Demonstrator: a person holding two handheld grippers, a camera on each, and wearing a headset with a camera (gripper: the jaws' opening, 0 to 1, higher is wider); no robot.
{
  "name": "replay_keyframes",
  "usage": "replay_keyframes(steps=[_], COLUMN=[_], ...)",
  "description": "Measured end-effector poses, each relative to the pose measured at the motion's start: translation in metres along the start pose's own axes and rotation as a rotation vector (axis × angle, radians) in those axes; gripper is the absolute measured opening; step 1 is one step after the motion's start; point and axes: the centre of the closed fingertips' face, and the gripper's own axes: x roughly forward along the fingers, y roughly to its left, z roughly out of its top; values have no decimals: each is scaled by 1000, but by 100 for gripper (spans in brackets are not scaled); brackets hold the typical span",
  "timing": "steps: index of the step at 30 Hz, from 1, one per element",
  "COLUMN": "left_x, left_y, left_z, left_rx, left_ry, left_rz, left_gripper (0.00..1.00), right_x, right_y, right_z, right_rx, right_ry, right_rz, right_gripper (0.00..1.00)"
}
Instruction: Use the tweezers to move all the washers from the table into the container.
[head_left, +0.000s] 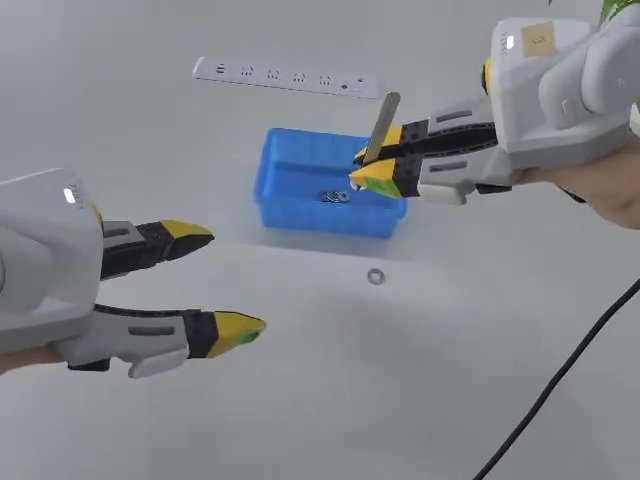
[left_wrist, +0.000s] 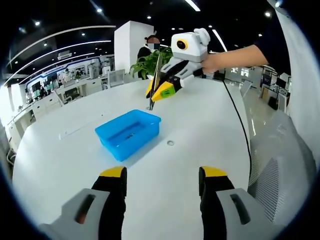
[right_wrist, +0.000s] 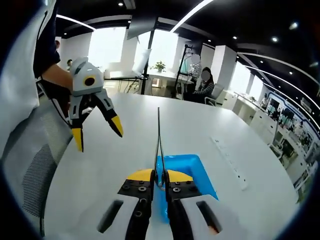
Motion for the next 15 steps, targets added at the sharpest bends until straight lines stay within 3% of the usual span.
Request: replay_keyframes(steps=[4, 9, 15], left_x=[0, 3, 4], left_y=[0, -1, 0], left_z=[-5, -9, -14], left_rx=[0, -13, 4], left_ry=[9, 16, 39], left_rz=[7, 5, 2], left_gripper=[70, 78, 84], right_x=[5, 20, 39], right_y=[-13, -37, -46], right_z=[0, -15, -30], right_rx=[3, 8, 23], right_ry=[-2, 26, 52], right_rz=[-15, -48, -51], right_gripper=[9, 9, 9])
